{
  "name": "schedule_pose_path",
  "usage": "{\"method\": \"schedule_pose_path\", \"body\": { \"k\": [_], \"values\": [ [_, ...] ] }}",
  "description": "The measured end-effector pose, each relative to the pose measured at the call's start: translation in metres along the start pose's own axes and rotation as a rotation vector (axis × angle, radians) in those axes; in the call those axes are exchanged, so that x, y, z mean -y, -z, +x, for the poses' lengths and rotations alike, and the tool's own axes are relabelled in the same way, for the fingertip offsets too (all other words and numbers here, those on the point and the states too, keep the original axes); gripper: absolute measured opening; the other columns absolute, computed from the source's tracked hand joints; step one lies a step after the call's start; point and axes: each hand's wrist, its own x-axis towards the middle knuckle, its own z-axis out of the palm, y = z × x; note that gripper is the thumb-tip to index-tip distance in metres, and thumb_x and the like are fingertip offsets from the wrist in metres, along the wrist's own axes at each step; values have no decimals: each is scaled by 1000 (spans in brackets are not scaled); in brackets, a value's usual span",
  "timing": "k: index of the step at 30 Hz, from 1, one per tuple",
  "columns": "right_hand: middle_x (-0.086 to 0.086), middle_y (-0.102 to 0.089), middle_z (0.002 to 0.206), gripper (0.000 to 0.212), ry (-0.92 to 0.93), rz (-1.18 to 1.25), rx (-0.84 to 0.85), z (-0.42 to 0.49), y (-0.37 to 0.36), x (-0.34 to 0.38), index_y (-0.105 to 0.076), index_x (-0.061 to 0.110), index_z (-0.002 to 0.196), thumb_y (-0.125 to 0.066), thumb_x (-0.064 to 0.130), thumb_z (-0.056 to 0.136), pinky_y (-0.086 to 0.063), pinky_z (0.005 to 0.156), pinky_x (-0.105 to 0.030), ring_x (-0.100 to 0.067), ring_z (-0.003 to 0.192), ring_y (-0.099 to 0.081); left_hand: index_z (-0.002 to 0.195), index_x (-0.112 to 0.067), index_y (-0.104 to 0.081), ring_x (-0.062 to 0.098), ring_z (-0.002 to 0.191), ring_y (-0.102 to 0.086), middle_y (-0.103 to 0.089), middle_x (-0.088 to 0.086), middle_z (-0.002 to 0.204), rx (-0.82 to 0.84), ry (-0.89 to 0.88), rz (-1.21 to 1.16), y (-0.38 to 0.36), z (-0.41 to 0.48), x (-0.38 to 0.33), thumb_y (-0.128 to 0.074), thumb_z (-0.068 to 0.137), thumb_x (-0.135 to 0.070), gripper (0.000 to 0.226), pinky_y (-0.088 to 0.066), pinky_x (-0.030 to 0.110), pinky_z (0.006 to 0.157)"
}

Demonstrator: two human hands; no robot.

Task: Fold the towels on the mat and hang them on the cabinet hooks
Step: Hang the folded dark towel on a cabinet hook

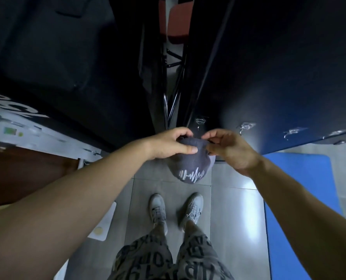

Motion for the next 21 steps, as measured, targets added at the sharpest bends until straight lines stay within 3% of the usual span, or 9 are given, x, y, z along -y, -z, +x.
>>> {"method": "schedule_pose_path", "body": {
  "k": [2,4,10,12,15,17,21],
  "values": [
    [-6,-71,83,28,8,1,-85,7,2,-2,-71,15,91,-62,-11,90,-52,71,-31,-19,76,-60,106,-25,-64,-3,72,-60,-66,-9,88,-14,21,-94,3,4,-1,-70,93,-20,15,-45,13,60],
    [-9,-70,81,24,21,-10,-178,12,3,-4,-70,15,89,-65,-9,89,-51,70,-33,-22,75,-58,105,-21,-64,-9,63,-58,-64,-9,86,-49,39,-123,6,10,-1,-64,97,-12,12,-40,7,54],
    [-9,-70,76,19,56,2,-401,24,-6,-12,-65,10,85,-70,-7,86,-58,74,-37,-22,70,-64,102,-20,-68,1,82,-67,-73,-7,90,-176,31,-204,7,28,5,-68,95,-13,10,-47,12,66],
    [-7,-71,76,17,66,14,-458,27,-9,-15,-68,10,84,-69,-7,87,-60,74,-32,-18,70,-66,104,-16,-69,1,77,-68,-73,-2,90,-287,18,-279,2,34,8,-70,93,-10,13,-48,12,64],
    [3,-74,81,22,116,-53,-505,31,-13,-19,-72,13,89,-65,-7,89,-57,76,-21,-5,73,-68,100,-14,-70,11,85,-72,-75,2,91,-421,26,-447,-7,44,14,-73,89,-6,14,-56,24,77],
    [7,-74,89,22,151,-158,-536,34,-15,-26,-75,15,96,-63,-3,91,-56,84,-22,-2,83,-69,97,-12,-71,17,88,-72,-76,4,91,-492,50,-515,-14,50,17,-76,87,-6,13,-57,31,85],
    [-1,-71,111,19,211,-316,-589,34,-22,-42,-75,12,110,-63,12,94,-51,97,-23,-10,105,-66,102,-10,-73,22,94,-74,-77,8,96,-650,99,-529,-27,61,25,-81,83,-14,21,-58,41,94]
  ]
}}
